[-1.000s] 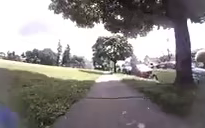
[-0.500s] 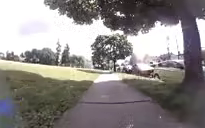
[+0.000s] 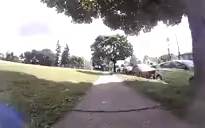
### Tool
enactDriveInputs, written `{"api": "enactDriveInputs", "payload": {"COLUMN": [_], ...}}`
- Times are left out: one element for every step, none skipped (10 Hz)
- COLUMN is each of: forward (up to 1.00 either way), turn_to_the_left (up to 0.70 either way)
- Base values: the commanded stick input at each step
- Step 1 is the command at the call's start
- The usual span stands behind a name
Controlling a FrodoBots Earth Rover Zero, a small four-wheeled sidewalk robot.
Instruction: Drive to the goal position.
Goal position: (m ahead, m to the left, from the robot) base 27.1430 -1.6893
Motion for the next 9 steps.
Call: {"api": "enactDriveInputs", "payload": {"forward": [0.7, 0.7, 0.7, 0.7, 0.7, 0.7, 0.7, 0.7, 0.7], "turn_to_the_left": [0.0, 0.0, 0.0, 0.0, 0.0, 0.0, 0.0, 0.0, 0.0]}}
